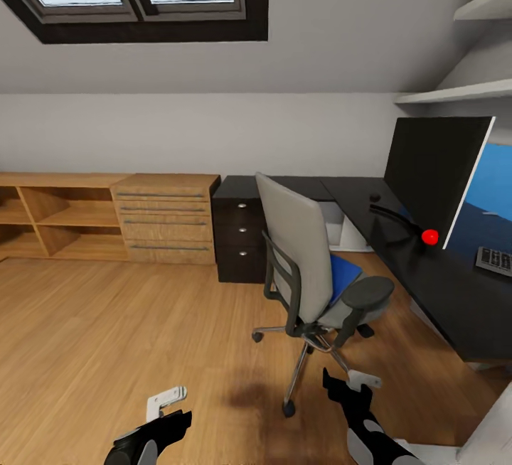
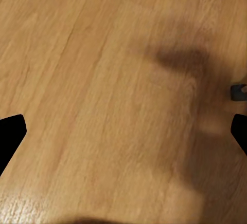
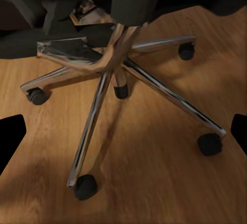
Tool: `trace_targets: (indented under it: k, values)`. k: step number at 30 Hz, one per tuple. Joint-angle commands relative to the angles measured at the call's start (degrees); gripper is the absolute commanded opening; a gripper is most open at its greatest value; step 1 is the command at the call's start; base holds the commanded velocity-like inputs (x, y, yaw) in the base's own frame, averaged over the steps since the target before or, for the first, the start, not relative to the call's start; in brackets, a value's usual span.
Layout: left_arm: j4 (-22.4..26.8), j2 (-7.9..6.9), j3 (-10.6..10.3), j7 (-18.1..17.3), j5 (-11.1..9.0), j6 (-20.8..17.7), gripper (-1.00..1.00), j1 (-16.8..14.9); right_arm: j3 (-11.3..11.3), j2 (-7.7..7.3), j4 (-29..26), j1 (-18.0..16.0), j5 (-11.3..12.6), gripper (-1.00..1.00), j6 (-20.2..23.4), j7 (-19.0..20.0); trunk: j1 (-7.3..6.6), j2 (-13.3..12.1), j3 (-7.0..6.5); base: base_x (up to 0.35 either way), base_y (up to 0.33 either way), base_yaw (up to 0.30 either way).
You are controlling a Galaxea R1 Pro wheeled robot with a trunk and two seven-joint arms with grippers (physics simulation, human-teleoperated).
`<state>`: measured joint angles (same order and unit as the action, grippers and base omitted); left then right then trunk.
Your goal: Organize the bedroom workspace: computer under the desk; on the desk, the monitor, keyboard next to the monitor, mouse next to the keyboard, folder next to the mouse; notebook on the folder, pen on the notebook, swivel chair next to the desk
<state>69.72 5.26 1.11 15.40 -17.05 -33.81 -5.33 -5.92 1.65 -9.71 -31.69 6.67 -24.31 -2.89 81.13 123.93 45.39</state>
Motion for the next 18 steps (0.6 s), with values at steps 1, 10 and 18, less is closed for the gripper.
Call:
trace_targets:
  k: [1, 10, 18]
  values:
    - [0.1, 0.03, 0.1, 0.4, -0.6, -0.2, 1.00, 0.0, -0.2, 0.01, 0.0, 0.0, 0.3, 1.00, -0.2, 0.1, 0.22, 0.4, 0.24, 0.000, 0.000, -0.019]
    - [0.1, -0.07, 0.2, 0.4, -0.6, -0.2, 1.00, 0.0, -1.1, -3.12, -0.3, -0.1, 0.6, 1.00, 0.3, -0.3, 2.19, 4.1, 1.86, 0.000, 0.000, -0.005]
    - [0.5, -0.07, 0.2, 0.4, -0.7, -0.2, 1.00, 0.0, -2.4, -6.26, -0.7, -0.5, 1.4, 1.00, 0.5, -5.2, 3.95, 7.3, 3.29, 0.000, 0.000, 0.000]
